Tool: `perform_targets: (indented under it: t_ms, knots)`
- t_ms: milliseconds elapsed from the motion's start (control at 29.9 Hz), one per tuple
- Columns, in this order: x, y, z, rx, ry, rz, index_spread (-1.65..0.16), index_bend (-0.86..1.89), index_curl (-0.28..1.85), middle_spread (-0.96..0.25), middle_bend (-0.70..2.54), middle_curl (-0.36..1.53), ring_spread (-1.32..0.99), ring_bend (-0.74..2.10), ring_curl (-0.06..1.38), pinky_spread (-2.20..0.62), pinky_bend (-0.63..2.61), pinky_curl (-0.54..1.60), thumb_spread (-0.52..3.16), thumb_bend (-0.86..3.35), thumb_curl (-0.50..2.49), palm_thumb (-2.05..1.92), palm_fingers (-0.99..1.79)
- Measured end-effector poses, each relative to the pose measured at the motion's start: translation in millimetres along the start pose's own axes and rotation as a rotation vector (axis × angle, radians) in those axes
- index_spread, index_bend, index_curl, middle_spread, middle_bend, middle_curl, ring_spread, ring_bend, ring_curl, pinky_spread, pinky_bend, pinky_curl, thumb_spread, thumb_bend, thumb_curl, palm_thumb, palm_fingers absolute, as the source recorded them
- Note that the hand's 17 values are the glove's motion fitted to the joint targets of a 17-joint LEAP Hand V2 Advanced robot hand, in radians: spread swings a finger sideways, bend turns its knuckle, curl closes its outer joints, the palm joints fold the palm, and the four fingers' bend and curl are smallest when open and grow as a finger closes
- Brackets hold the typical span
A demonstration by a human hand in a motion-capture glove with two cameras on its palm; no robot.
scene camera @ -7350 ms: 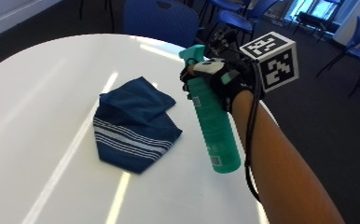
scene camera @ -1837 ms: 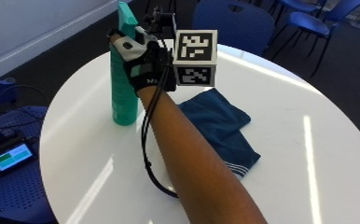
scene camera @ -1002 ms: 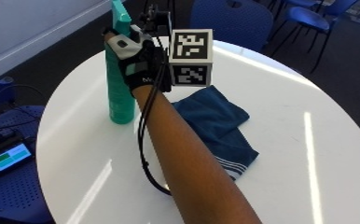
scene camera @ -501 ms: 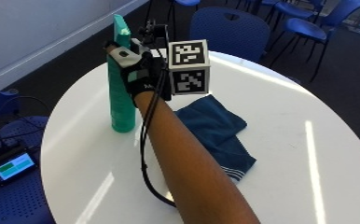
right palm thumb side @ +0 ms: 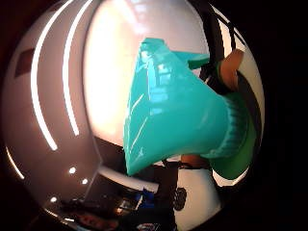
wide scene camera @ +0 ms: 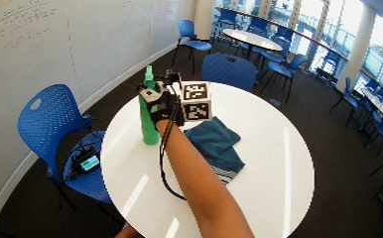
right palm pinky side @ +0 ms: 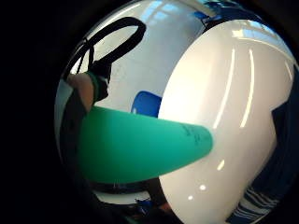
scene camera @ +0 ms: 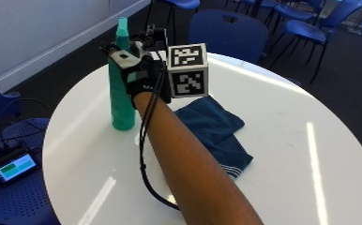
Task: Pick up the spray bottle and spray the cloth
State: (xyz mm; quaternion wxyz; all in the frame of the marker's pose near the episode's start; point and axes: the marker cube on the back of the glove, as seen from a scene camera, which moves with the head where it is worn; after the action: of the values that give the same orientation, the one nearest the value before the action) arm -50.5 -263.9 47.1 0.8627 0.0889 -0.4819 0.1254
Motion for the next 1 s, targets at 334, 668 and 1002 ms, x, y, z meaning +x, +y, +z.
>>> perform_targets:
  t_ms: [334, 668, 1002]
  knots:
    - [16, 0, -15, 0.009, -0.033, 0.030, -0.33, 0.21, 0.48, -0.16, 0.28, 0.44, -0.17, 0.42, 0.40, 0.02, 0.13, 0.30, 0.74, -0.04, 0.65, 0.84, 1.03]
    - [16, 4, -20, 0.023, -0.039, 0.008, -0.34, 0.26, 0.48, -0.15, 0.18, 0.40, -0.15, 0.34, 0.38, 0.10, 0.11, 0.26, 0.81, -0.03, 0.60, 0.84, 0.96]
    - [-3, 33, -42, -0.042, -0.210, -0.100, -0.35, 0.23, 0.46, -0.15, 0.16, 0.38, -0.15, 0.35, 0.37, 0.11, 0.15, 0.24, 0.91, -0.09, 0.51, 0.66, 0.97]
